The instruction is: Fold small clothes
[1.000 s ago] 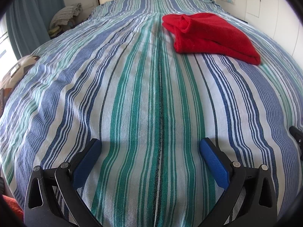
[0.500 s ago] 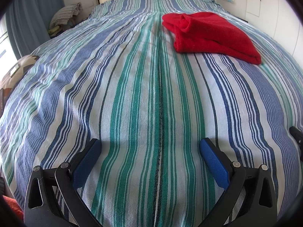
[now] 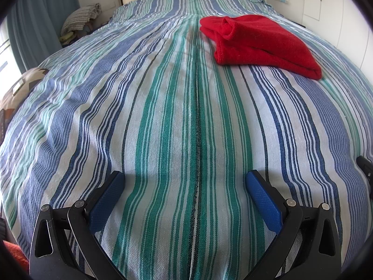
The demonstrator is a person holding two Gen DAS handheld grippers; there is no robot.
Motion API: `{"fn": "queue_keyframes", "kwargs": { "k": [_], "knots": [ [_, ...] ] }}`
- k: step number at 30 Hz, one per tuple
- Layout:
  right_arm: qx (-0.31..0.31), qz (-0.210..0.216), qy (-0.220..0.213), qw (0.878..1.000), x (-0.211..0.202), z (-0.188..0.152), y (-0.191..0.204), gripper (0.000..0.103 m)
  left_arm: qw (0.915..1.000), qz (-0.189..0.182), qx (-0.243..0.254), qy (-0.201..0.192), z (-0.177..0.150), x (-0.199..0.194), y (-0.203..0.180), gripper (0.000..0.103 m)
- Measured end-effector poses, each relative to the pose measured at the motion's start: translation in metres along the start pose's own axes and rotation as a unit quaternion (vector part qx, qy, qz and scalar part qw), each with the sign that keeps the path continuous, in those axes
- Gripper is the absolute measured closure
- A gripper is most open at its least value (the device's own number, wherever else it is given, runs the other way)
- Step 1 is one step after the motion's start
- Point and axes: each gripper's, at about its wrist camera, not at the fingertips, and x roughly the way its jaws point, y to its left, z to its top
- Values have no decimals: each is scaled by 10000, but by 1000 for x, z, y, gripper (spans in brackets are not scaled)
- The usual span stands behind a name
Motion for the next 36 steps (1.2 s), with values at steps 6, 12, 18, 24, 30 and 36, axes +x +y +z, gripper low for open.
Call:
{"fn": "queue_keyframes", "kwargs": {
  "k": [6, 12, 18, 24, 30, 36],
  "knots": [
    [0, -2, -3, 10000, 0, 0, 0, 1, 10000, 2, 2, 5, 0, 0, 0, 1],
    [0, -4, -9, 10000, 0, 0, 0, 1, 10000, -1, 3, 3, 0, 0, 0, 1],
    [5, -3, -10, 10000, 1, 0, 0, 1, 10000, 4, -16, -44, 0, -1, 0, 1],
    [226, 525, 550, 9968, -1, 16, -17, 0, 9994, -103, -159, -275, 34, -44, 5, 5],
    [1334, 1598, 443, 9771, -1, 71, -66, 1, 9765, -1827, -931, -670, 138, -44, 9, 4],
    [1973, 2609, -235, 9447, 32, 181, -87, 2, 9793, -1678, -1129, -79, 203, 51, 16, 4]
  ]
}}
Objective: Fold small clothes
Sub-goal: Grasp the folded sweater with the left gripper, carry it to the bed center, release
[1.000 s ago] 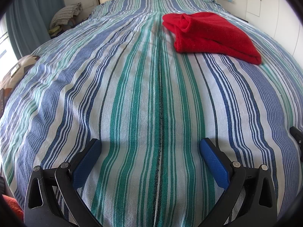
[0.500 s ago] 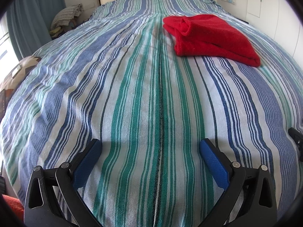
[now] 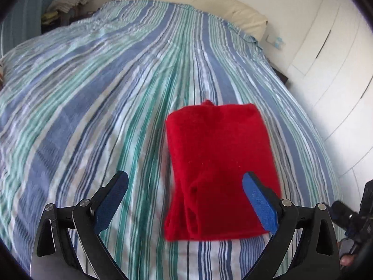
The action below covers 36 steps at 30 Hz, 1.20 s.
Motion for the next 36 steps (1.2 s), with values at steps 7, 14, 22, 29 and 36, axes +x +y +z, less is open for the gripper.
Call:
{"fn": "queue_keyframes", "kwargs": {
  "k": [7, 14, 22, 29, 36],
  "knots": [
    [464, 505, 444, 9967, 114, 43, -5, 20, 9964, 39, -220, 821, 2, 61, 22, 5],
    [13, 391, 841, 9957, 174, 27, 24, 62, 9890, -853, -164, 1196, -5, 74, -1, 69],
    [-1434, 240, -223, 9891, 89, 69, 102, 69, 9922, -1201, 250, 220, 37, -25, -31, 78],
    [-1270, 142, -348, 9912, 50, 88, 113, 46, 9928, -1057, 276, 491, 44, -39, -44, 53],
    [-1640, -1064, 449, 9797, 16, -20, 44, 19, 9910, 595, 1055, 567, -82, -70, -30, 33]
  ]
}}
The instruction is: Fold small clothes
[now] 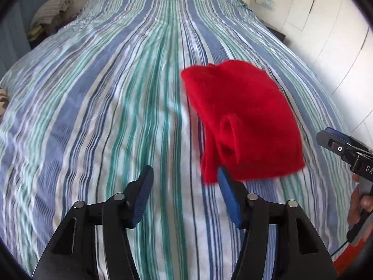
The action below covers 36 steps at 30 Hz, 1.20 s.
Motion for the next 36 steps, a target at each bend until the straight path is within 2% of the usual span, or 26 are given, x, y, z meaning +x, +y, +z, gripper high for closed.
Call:
{"fn": "queue_keyframes", "kwargs": {
  "k": [1, 3, 4, 5, 8, 14, 17, 21, 25, 33, 36],
  "knots": [
    [-89, -67, 51, 9999, -11, -19, -2, 18, 9998, 124, 77, -110, -22, -17, -4, 22],
    [-253, -249, 192, 9992, -37, -62, -3, 17, 9989, 332, 210, -266, -49, -46, -14, 11],
    [-287, -320, 245, 9988, -46, -74, -1, 17, 9982, 414, 272, -348, -61, -61, -20, 5],
    [-313, -367, 295, 9984, -56, -86, 1, 17, 9972, 494, 336, -439, -69, -76, -27, 4],
    [-318, -429, 291, 9982, -96, -109, 11, 14, 9941, 846, 482, -487, -76, -107, -48, 3],
    [-421, -481, -103, 9979, -173, -105, 37, 1, 9909, 980, 528, -753, -61, -153, -68, 3],
    [-562, -658, -155, 9961, -198, -105, 48, 1, 9888, 1159, 467, -820, -62, -167, -72, 3],
    [-577, -756, -22, 9955, -212, -115, 55, 1, 9922, 975, 363, -692, -70, -177, -76, 3],
    [-553, -795, 165, 9952, -214, -126, 61, 1, 9895, 1194, 411, -708, -82, -181, -86, 3],
    [-569, -785, 344, 9947, -224, -136, 73, 1, 9922, 1180, 381, -160, -93, -183, -92, 3],
    [-646, -814, 346, 9940, -233, -134, 80, 1, 9909, 1267, 447, -107, -99, -191, -92, 3]
  ]
}}
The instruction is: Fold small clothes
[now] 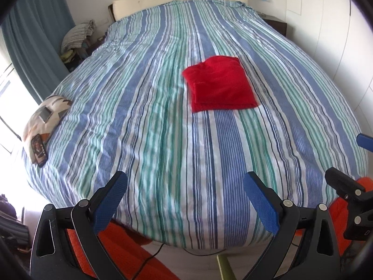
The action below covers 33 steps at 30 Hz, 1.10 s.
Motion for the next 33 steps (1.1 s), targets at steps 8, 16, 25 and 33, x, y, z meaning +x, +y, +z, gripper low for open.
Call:
{"fn": "queue_keyframes", "kwargs": {
  "k": [8, 16, 25, 33],
  "knots": [
    [19, 314, 28, 9995, -28, -9, 11, 1, 9998, 114, -52, -124, -18, -29, 20, 3],
    [83, 250, 12, 9997, -35, 0, 15, 1, 9999, 30, -157, -59, -7, -26, 27, 3],
    [10, -352, -53, 9994, -35, 11, 9, 1, 9995, 189, -208, -157, -1, -15, 24, 3],
    [109, -629, -60, 9979, -34, 6, -6, 1, 9996, 209, -163, -103, -3, -9, 17, 1]
  ]
}}
